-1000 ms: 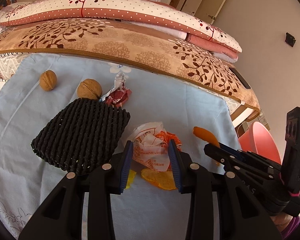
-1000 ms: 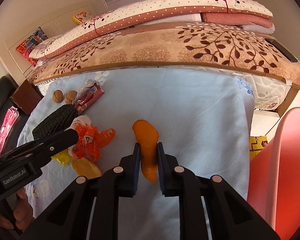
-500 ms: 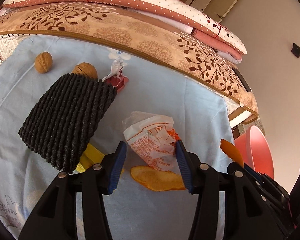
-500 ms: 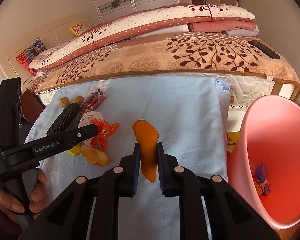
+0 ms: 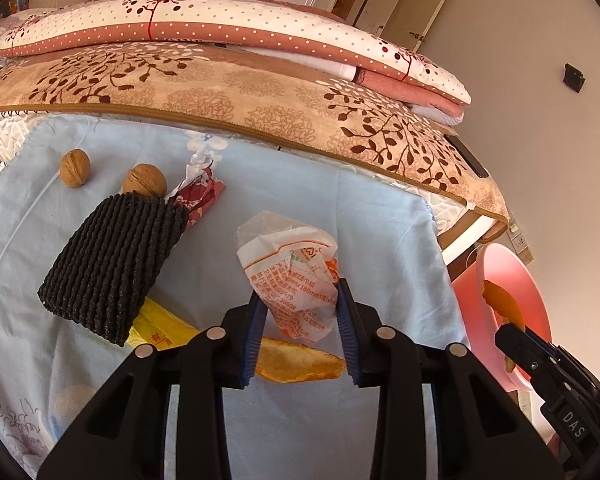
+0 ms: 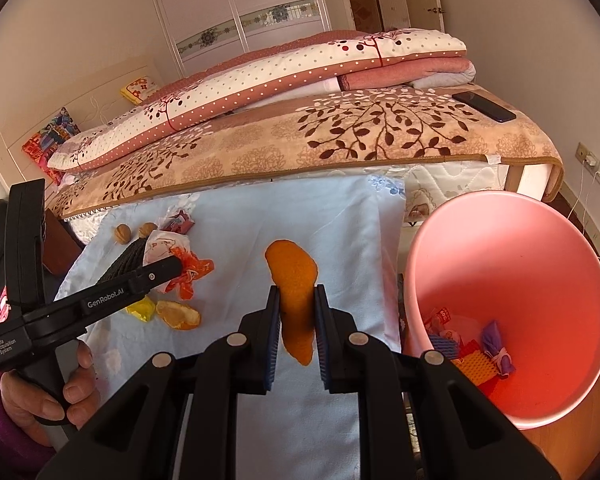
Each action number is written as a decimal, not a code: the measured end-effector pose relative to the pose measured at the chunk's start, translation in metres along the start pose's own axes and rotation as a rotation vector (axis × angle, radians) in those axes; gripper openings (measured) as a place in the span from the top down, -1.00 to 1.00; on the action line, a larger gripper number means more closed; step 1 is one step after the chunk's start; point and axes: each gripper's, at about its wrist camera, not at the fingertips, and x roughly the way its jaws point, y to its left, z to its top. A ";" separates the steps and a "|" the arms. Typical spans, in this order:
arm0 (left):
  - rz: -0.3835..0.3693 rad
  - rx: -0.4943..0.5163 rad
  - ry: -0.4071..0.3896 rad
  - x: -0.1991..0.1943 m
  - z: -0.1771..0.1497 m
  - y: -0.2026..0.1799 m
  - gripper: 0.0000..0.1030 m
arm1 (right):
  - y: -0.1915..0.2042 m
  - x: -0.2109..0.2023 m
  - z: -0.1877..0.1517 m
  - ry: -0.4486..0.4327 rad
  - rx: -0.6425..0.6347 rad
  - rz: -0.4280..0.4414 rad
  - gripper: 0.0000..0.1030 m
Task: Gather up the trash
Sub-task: 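Carry the orange peel and white wrapper bag over the pink bin with both grippers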
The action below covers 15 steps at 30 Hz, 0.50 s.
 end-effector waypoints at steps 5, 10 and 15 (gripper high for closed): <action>-0.037 0.054 -0.037 -0.016 0.004 -0.022 0.34 | -0.017 -0.015 0.002 -0.043 0.047 -0.025 0.70; -0.093 0.127 -0.082 -0.034 0.008 -0.052 0.34 | -0.039 -0.033 0.004 -0.093 0.095 -0.070 0.70; -0.148 0.211 -0.108 -0.046 0.007 -0.089 0.34 | -0.068 -0.053 0.002 -0.134 0.159 -0.123 0.70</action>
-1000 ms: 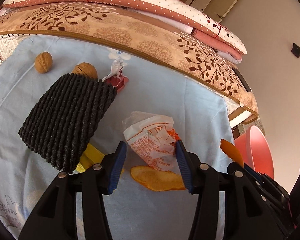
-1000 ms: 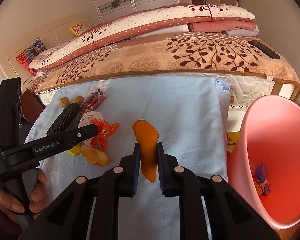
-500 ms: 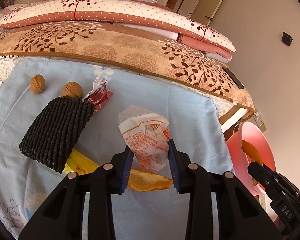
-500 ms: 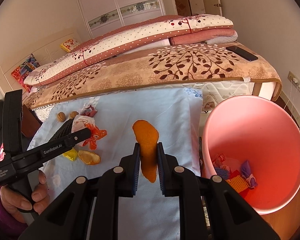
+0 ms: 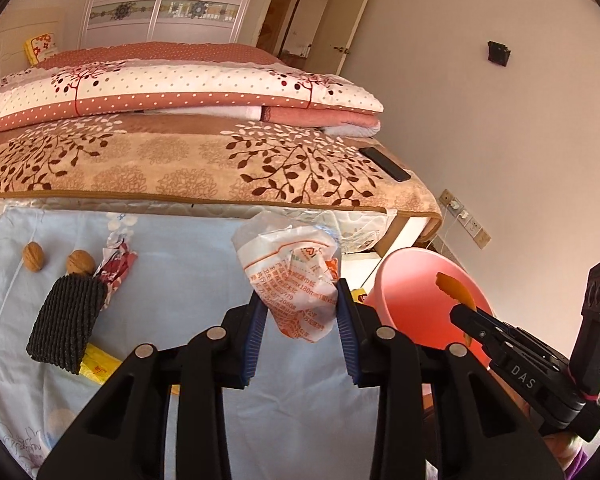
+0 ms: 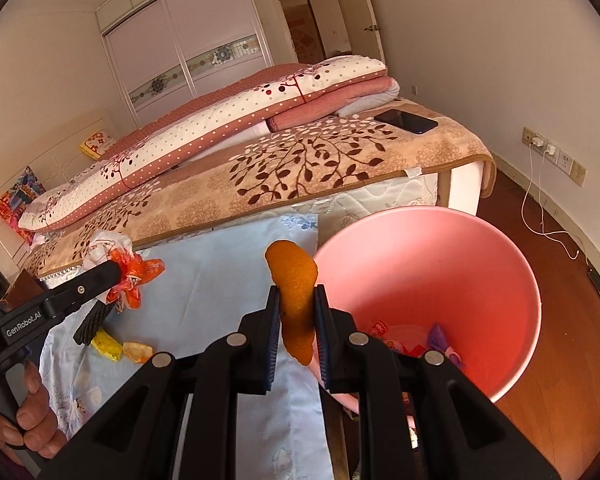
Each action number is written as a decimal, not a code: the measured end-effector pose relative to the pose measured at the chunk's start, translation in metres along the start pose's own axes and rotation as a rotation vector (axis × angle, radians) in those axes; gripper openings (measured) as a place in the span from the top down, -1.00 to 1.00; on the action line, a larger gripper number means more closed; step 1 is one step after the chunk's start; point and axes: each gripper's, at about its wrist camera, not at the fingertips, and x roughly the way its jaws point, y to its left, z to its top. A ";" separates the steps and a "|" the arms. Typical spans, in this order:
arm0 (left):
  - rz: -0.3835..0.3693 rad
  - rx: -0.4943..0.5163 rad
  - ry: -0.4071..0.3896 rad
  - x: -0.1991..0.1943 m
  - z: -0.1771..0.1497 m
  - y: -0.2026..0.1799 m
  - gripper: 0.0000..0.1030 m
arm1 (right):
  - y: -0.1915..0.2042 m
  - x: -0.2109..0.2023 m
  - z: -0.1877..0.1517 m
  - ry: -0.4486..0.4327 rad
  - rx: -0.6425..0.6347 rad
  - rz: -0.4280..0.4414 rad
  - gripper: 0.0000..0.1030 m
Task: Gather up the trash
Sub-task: 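Carry the orange peel and white wrapper bag over the pink bin with both grippers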
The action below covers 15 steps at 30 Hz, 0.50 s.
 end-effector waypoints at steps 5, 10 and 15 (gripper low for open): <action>-0.058 0.082 -0.006 0.001 0.003 -0.040 0.34 | -0.033 -0.012 0.001 -0.029 0.060 -0.065 0.70; -0.118 0.152 0.008 0.008 -0.002 -0.076 0.34 | -0.060 -0.020 -0.004 -0.033 0.113 -0.107 0.69; -0.162 0.215 0.030 0.018 -0.011 -0.106 0.34 | -0.080 -0.018 -0.012 -0.011 0.148 -0.135 0.69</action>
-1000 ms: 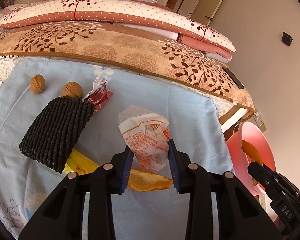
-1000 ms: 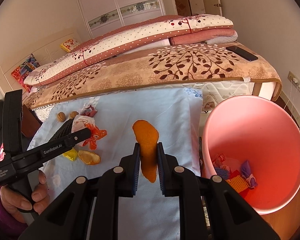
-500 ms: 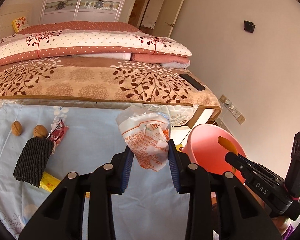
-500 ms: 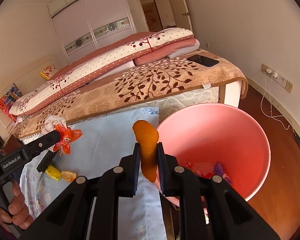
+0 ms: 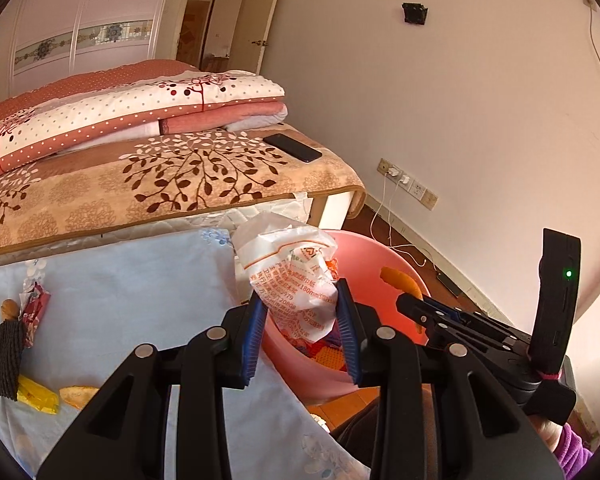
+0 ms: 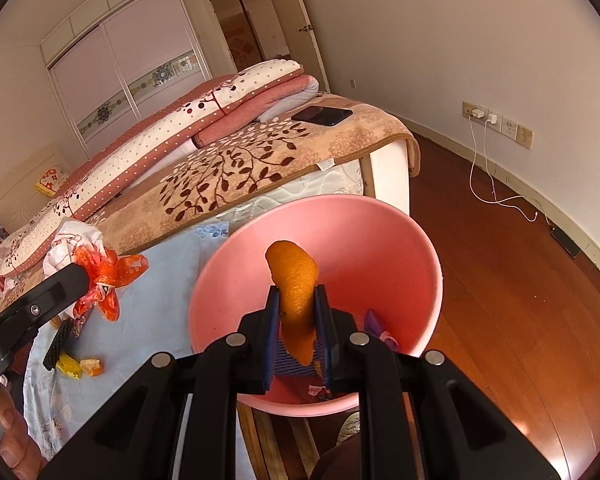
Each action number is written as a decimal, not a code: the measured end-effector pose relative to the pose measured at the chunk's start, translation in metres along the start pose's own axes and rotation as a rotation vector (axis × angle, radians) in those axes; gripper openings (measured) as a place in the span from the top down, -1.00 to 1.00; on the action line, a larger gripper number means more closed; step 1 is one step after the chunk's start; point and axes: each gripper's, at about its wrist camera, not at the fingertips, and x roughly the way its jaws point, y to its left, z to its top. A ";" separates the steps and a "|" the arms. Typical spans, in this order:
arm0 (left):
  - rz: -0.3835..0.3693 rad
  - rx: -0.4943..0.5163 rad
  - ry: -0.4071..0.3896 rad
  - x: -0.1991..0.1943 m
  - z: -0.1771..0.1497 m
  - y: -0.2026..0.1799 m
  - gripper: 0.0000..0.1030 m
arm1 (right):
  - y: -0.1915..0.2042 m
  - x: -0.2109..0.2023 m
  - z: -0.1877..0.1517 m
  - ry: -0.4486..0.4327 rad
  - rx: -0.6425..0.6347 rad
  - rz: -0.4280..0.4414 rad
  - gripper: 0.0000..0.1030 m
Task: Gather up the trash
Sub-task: 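Carry the orange peel and white wrapper bag over the pink bin with both grippers, then open both grippers over the bin to drop the peel and wrapper bag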
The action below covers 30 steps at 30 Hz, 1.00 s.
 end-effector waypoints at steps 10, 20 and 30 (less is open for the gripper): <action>-0.044 0.040 0.048 0.024 -0.007 -0.021 0.33 | -0.017 0.005 -0.003 0.013 0.029 -0.020 0.69; -0.064 0.039 0.094 0.036 -0.011 -0.021 0.29 | -0.018 0.007 -0.004 0.018 0.035 -0.029 0.68; -0.077 0.025 0.107 0.037 -0.012 -0.020 0.13 | -0.018 0.006 -0.005 0.015 0.037 -0.032 0.66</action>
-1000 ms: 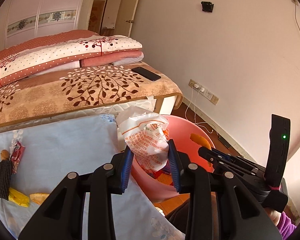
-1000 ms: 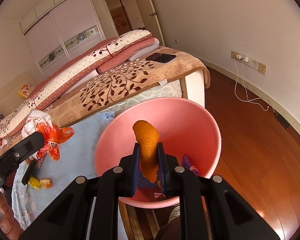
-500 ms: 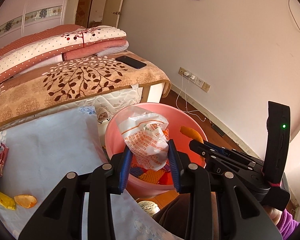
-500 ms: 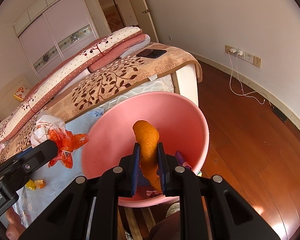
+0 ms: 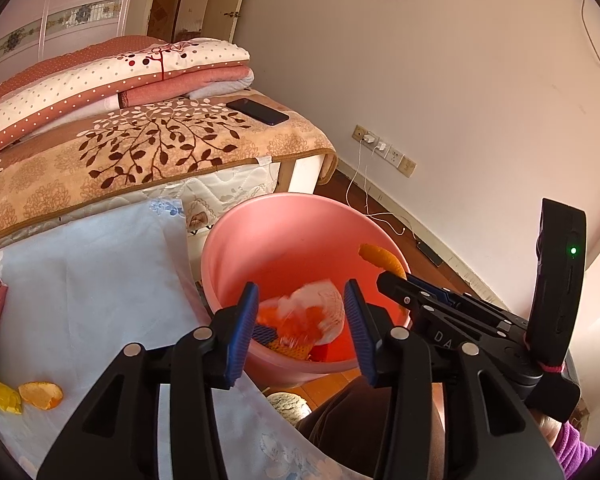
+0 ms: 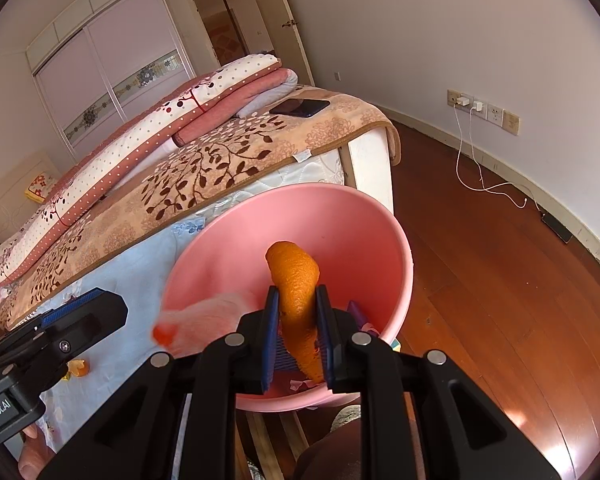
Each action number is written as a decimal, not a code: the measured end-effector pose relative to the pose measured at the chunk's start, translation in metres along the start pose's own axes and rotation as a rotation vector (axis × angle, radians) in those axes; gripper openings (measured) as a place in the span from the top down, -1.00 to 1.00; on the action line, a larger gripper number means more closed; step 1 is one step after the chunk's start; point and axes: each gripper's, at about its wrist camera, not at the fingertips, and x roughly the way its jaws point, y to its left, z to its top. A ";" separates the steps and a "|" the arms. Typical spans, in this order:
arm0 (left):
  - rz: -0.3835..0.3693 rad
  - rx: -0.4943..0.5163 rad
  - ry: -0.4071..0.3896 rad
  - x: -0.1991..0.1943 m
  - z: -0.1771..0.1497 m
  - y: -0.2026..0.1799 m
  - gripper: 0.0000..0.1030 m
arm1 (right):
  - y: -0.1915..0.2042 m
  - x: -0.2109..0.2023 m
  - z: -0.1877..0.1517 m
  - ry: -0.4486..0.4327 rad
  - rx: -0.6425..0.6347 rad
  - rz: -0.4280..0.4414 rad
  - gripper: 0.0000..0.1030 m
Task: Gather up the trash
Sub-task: 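Open both grippers over the bin to drop the peel and wrapper bag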
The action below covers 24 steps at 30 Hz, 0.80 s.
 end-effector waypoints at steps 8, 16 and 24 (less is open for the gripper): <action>0.011 -0.019 -0.011 -0.006 -0.001 0.006 0.13 | 0.001 -0.004 0.000 -0.013 -0.004 -0.004 0.52; 0.039 -0.031 -0.025 -0.016 -0.005 0.017 0.13 | 0.013 -0.010 -0.001 -0.035 -0.031 0.014 0.15; 0.112 -0.073 -0.075 -0.038 -0.011 0.042 0.13 | 0.042 -0.017 -0.007 -0.049 -0.092 0.087 0.15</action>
